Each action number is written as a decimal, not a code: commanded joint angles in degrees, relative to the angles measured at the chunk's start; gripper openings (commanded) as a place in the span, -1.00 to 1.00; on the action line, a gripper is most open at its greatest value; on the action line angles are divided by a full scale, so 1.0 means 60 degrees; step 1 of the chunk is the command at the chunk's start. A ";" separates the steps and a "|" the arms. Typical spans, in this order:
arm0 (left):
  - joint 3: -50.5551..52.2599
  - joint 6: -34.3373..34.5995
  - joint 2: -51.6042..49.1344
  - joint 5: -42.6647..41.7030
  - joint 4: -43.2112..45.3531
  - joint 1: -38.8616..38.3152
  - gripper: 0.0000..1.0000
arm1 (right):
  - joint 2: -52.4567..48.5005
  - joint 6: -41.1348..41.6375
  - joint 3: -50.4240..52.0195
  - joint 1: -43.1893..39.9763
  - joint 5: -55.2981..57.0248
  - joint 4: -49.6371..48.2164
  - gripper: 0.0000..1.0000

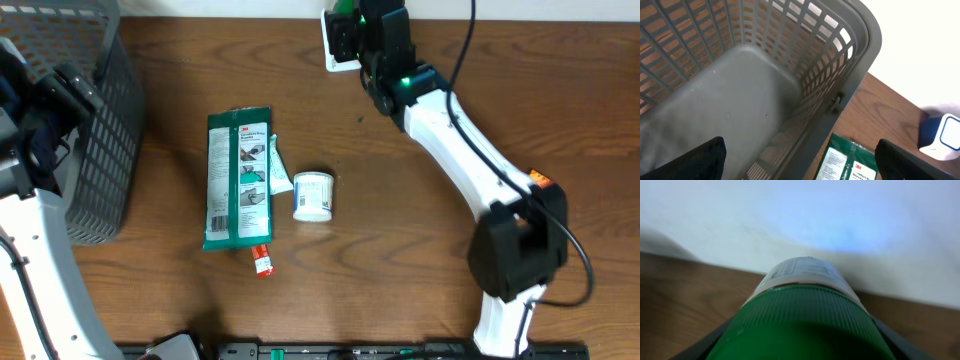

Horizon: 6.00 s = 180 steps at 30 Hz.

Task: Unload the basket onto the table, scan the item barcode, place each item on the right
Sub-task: 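Lift the jar and hold it up to the scanner, then carry the jar right and set it beside the orange packet, then release the jar and swing the right gripper back toward the scanner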

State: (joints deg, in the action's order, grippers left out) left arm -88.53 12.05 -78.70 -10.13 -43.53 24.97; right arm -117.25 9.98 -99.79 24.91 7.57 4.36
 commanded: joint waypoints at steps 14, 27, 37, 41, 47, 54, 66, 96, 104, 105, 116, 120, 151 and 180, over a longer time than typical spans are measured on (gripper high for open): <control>-0.0087 0.0051 0.0015 0.0055 -0.0018 0.0022 0.87 | -0.2998 0.0113 -0.0215 -0.0597 0.0109 -0.5344 -0.98; -0.0087 0.0051 0.0011 0.0055 -0.0018 0.0022 0.86 | -0.3807 -0.0572 -0.0215 -0.0729 -0.0492 -0.6980 -0.98; -0.0087 0.0051 0.0015 0.0055 -0.0018 0.0022 0.87 | -0.4160 -0.0565 -0.0215 -0.0794 -0.0528 -0.7125 -0.98; -0.0087 0.0051 0.0015 0.0055 -0.0018 0.0022 0.86 | -0.4193 -0.0561 -0.0215 -0.0794 -0.0532 -0.7118 -0.98; -0.0087 0.0051 0.0011 0.0055 -0.0018 0.0022 0.86 | -0.4193 -0.0532 -0.0215 -0.0696 -0.0557 -0.7093 -0.98; -0.0087 0.0051 0.0011 0.0055 -0.0018 0.0022 0.86 | -0.4193 -0.0532 -0.0215 -0.0652 -0.0554 -0.7147 -0.98; -0.0087 0.0051 0.0015 0.0055 -0.0018 0.0022 0.86 | -0.2226 -0.0525 -0.0215 -0.0572 -0.0805 -0.6652 -0.98; -0.0087 0.0051 0.0015 0.0055 -0.0018 0.0022 0.86 | 0.5038 0.0448 0.2543 -0.2976 -0.0561 1.0364 -0.98; -0.0087 0.0051 0.0015 0.0055 -0.0018 0.0022 0.86 | 0.5038 0.1129 0.6379 -0.3952 -0.0503 0.6823 -0.98; -0.0087 0.0051 0.0011 0.0055 -0.0018 0.0022 0.86 | 0.5038 0.1133 0.6663 -0.4200 -0.0481 0.6506 -0.98; -0.0087 0.0051 0.0015 0.0055 -0.0018 0.0022 0.86 | 0.5038 0.1545 0.8371 -0.6211 -0.0812 0.4404 -0.98; -0.0087 0.0051 0.0015 0.0055 -0.0018 0.0022 0.86 | 0.5038 0.0994 0.8368 -0.6215 -0.0670 0.4291 -0.98; -0.0087 0.0051 0.0015 0.0055 -0.0018 0.0022 0.86 | 0.5071 0.0412 0.8280 -0.6207 -0.0299 0.4473 0.99; -0.0087 0.0051 0.0015 0.0055 -0.0018 0.0022 0.86 | 0.4987 0.0969 0.2539 0.0506 -0.3421 0.8200 0.79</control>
State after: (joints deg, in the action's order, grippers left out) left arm -88.53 12.03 -78.67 -10.11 -43.62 24.97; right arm -85.41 14.94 -72.25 25.26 -17.37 47.62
